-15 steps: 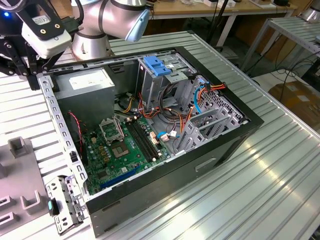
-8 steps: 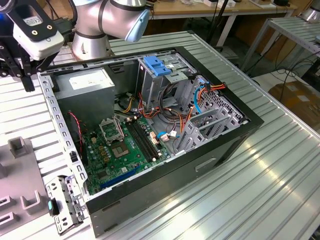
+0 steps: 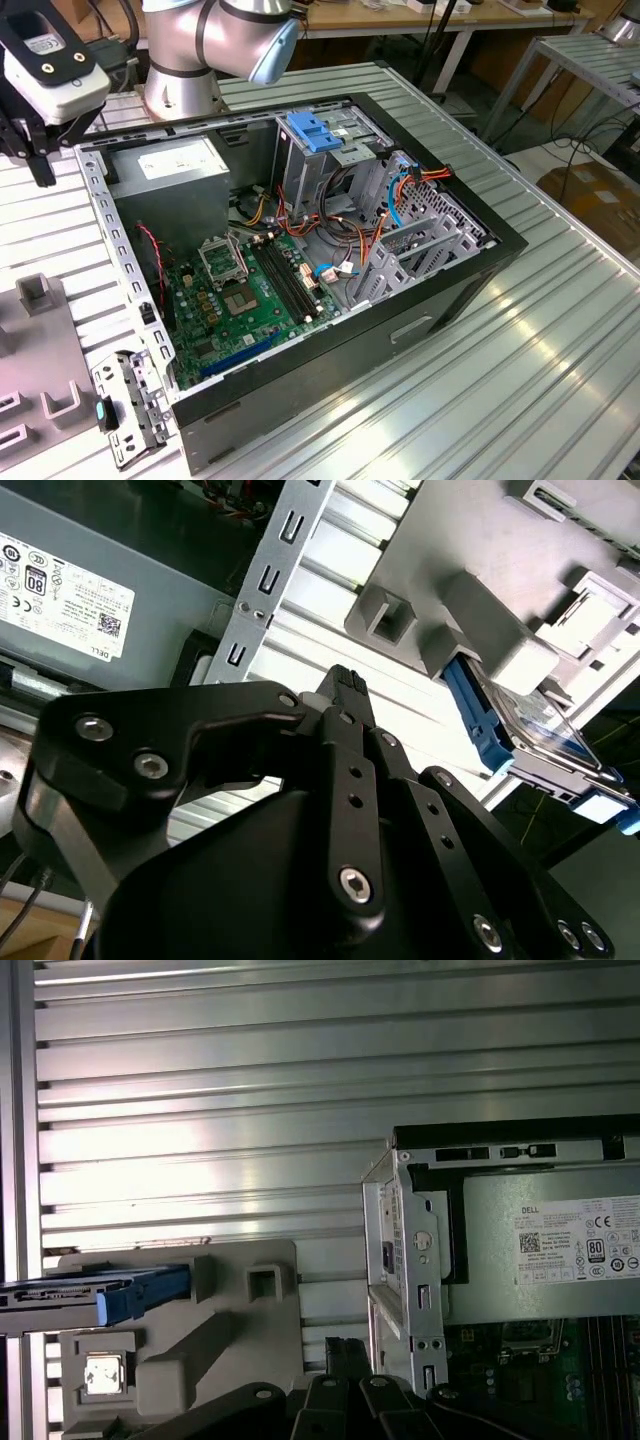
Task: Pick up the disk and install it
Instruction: 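Reach for the disk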
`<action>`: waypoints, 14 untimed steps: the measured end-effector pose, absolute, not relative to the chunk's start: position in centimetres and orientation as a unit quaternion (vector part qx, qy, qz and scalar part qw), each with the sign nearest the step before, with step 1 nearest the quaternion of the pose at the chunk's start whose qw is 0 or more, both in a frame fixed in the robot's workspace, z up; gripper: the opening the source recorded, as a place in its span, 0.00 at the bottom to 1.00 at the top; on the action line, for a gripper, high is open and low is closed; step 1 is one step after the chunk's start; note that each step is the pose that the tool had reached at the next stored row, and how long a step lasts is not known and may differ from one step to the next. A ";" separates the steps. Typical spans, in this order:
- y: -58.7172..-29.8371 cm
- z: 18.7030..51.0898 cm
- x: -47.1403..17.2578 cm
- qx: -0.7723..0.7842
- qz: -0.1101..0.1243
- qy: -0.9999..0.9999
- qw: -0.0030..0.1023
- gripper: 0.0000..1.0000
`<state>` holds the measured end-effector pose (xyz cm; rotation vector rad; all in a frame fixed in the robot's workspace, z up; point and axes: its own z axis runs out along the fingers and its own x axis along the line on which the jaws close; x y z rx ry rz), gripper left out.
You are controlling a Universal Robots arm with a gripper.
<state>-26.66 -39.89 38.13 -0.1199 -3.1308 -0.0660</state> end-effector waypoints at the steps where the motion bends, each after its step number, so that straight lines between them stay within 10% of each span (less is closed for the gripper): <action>1: -39.9 38.1 -26.8 -0.038 -0.021 -0.999 0.004 0.11; 14: -39.9 38.0 -28.9 -0.038 -0.021 -0.999 0.005 0.11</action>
